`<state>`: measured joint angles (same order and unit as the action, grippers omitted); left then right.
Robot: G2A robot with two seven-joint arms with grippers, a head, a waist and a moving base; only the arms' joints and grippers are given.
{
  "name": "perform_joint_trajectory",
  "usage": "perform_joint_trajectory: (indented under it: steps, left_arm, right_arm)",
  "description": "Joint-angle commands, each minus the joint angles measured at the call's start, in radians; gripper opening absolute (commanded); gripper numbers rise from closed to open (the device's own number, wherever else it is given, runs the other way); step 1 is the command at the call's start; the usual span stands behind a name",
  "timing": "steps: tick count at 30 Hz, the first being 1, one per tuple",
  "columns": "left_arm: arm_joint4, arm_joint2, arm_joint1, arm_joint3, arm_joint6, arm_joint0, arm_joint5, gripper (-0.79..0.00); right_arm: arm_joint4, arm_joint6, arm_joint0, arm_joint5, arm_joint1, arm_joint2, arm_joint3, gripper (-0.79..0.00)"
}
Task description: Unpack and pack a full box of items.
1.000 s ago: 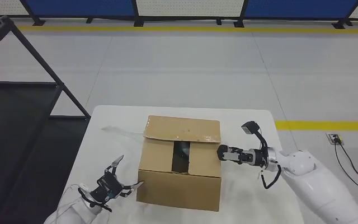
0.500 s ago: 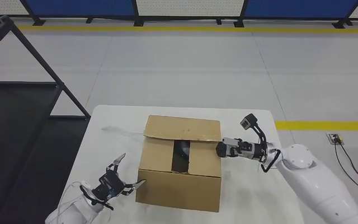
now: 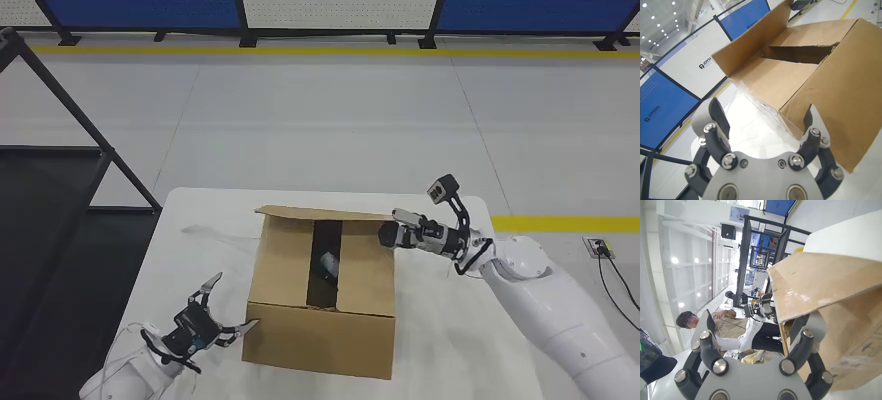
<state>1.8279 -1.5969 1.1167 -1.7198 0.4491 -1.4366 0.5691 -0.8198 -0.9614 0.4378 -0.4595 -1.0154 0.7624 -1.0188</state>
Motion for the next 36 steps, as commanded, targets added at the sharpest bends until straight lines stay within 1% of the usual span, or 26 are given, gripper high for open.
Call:
perform_joint_trajectory:
  steps: [1, 4, 11, 15, 20, 22, 26, 30, 33, 36]
  left_arm:
    - [-0.007, 0.000, -0.001, 0.002, 0.006, 0.001, -0.001, 0.000]
    - [-0.017, -0.001, -0.004, 0.001, 0.014, -0.001, -0.003, 0.000]
    - [-0.055, -0.002, -0.008, -0.014, 0.032, -0.014, 0.007, 0.000]
    - [-0.064, 0.005, -0.010, -0.018, 0.040, -0.017, 0.008, 0.000]
    - [-0.066, 0.011, -0.013, -0.019, 0.045, -0.018, 0.008, 0.000]
    - [-0.068, 0.014, -0.015, -0.018, 0.047, -0.018, 0.010, 0.000]
    - [-0.061, 0.016, -0.018, -0.014, 0.057, -0.020, 0.015, 0.000]
    - [-0.056, 0.020, -0.022, -0.012, 0.061, -0.019, 0.024, 0.000]
    - [-0.073, 0.018, -0.022, -0.013, 0.067, -0.023, -0.002, 0.000]
    - [-0.132, -0.002, -0.020, -0.021, 0.053, -0.037, -0.047, 0.000]
  right_arm:
    - [0.033, 0.079, -0.024, -0.007, -0.018, -0.013, 0.016, 0.000]
    - [0.081, 0.194, -0.064, -0.003, -0.052, -0.042, 0.047, 0.000]
    - [0.266, 0.480, -0.151, 0.054, -0.143, -0.141, 0.147, 0.000]
    - [0.326, 0.576, -0.182, 0.105, -0.193, -0.183, 0.221, 0.000]
    - [0.318, 0.549, -0.205, 0.134, -0.244, -0.205, 0.315, 0.000]
    - [0.313, 0.518, -0.214, 0.149, -0.261, -0.210, 0.353, 0.000]
    - [0.312, 0.496, -0.229, 0.143, -0.288, -0.209, 0.416, 0.000]
    - [0.304, 0.479, -0.235, 0.113, -0.306, -0.195, 0.455, 0.000]
    - [0.280, 0.403, -0.227, 0.043, -0.310, -0.175, 0.454, 0.000]
    - [0.271, 0.326, -0.217, -0.006, -0.306, -0.155, 0.435, 0.000]
